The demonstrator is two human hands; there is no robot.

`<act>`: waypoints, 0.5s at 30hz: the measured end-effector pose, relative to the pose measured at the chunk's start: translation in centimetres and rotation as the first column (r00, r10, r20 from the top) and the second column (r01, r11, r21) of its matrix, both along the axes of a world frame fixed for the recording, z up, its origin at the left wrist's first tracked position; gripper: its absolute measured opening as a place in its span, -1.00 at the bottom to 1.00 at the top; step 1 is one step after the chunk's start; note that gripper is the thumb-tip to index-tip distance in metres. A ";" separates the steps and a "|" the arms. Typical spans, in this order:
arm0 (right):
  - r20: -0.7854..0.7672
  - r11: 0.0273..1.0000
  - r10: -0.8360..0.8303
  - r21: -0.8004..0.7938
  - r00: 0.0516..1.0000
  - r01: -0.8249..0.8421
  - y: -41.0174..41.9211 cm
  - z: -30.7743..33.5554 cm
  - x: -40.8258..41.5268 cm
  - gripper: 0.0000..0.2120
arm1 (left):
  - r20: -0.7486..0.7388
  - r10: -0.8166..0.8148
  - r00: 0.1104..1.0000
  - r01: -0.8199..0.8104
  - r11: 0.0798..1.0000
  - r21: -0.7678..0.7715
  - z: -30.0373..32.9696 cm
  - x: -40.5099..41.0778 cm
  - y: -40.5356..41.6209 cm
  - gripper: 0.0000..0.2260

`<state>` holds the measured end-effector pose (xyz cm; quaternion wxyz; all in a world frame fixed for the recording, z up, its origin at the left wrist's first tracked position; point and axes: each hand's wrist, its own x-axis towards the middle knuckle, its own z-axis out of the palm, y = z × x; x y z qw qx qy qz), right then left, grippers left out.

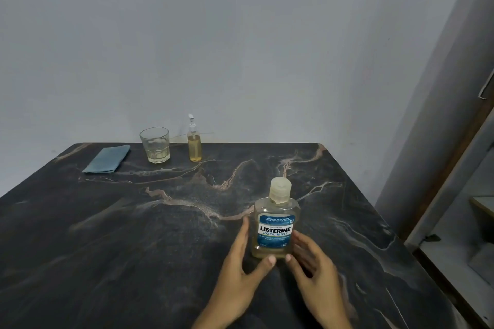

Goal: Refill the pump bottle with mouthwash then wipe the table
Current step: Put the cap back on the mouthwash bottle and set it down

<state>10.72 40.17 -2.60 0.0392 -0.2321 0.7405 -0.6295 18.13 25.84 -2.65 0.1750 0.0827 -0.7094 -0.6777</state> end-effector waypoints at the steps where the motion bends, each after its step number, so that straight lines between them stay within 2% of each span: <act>1: -0.022 1.000 -0.013 0.008 1.000 0.013 -0.1 0.0 0.2 -0.49 | 0.029 0.014 0.999 -0.013 1.000 -0.017 -0.1 0.3 0.4 -0.25; 4: -0.082 0.997 -0.036 0.063 0.996 0.041 -0.1 -0.4 0.8 -0.39 | 0.095 0.043 0.995 -0.038 0.998 -0.053 -0.6 0.7 1.7 -0.25; 8: -0.077 0.992 0.008 0.128 0.997 0.001 -0.1 -0.7 1.2 -0.29 | 0.152 0.052 0.987 -0.033 0.992 -0.125 -0.6 0.9 2.4 -0.20; 15: -0.090 0.981 0.048 0.194 0.995 -0.029 -0.1 -0.3 0.6 -0.27 | 0.130 0.003 0.991 0.005 0.998 -0.056 -0.6 0.3 1.7 -0.27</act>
